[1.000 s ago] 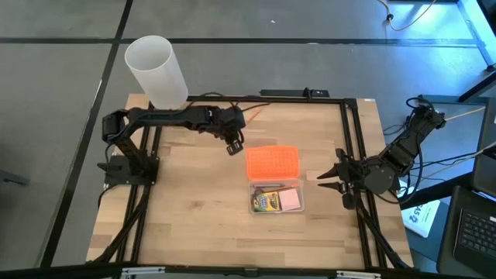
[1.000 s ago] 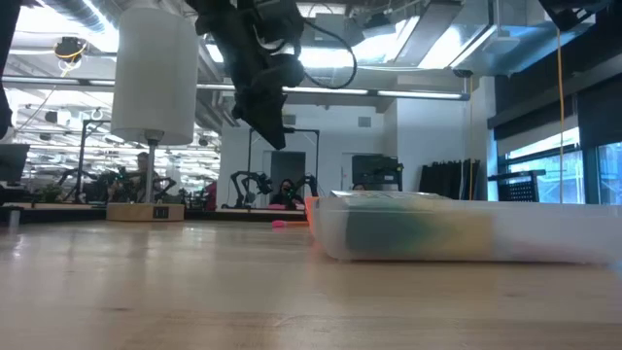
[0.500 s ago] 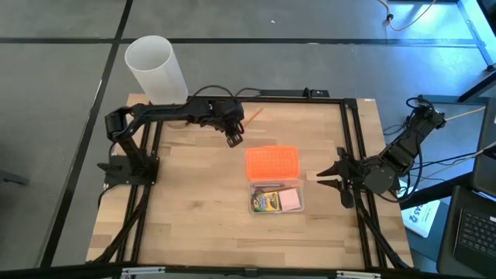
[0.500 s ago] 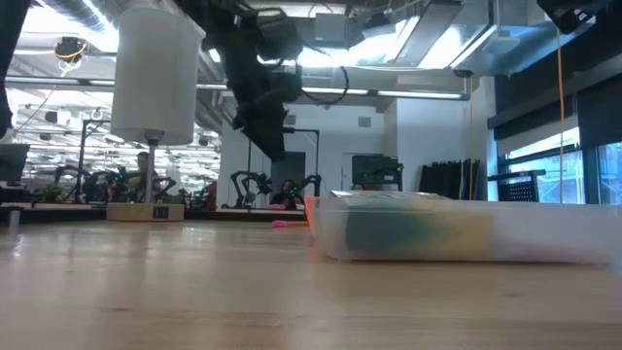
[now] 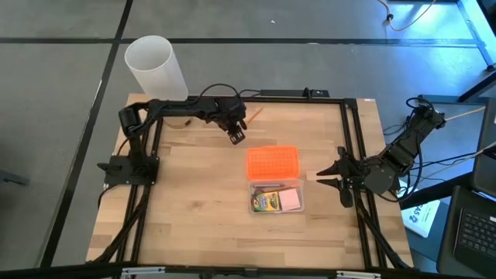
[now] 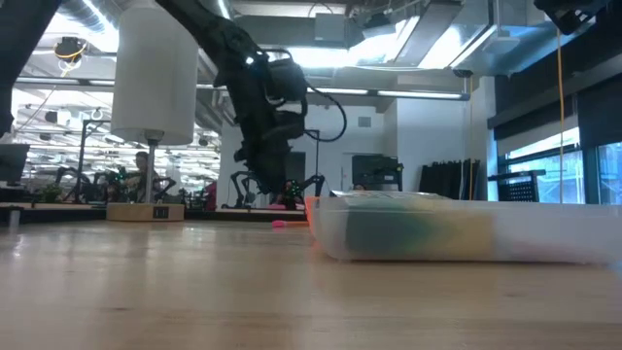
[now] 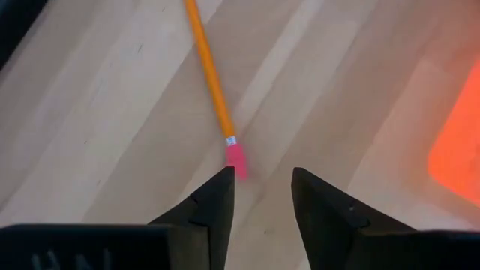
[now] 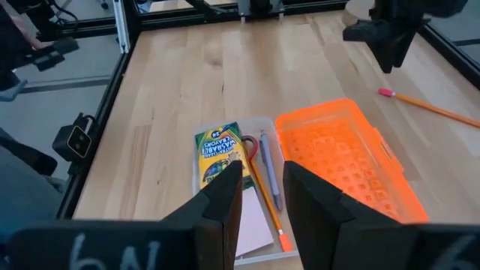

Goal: Pack school essentials
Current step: Put the yellow pencil into the orange supply box

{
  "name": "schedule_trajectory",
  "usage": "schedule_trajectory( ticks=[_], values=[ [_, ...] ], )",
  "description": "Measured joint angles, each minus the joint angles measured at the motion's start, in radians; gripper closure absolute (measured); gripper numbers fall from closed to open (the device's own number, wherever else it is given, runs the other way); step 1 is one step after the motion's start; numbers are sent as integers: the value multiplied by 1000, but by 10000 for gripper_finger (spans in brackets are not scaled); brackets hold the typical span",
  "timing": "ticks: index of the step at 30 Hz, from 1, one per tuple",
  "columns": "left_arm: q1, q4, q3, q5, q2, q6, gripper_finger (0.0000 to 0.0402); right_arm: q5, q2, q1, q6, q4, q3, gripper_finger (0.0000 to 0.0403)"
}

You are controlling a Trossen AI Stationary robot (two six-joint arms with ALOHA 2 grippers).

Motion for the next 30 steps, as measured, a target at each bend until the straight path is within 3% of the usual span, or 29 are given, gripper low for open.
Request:
schedule_trajectory(
  ticks=[15,30],
  values=[
    [6,89,-1,-37,113,5,274,2,27,0,5,1,0,302],
    [-16,68,-1,-111,137,47,274,0,35,0,6,3,0,302]
  ],
)
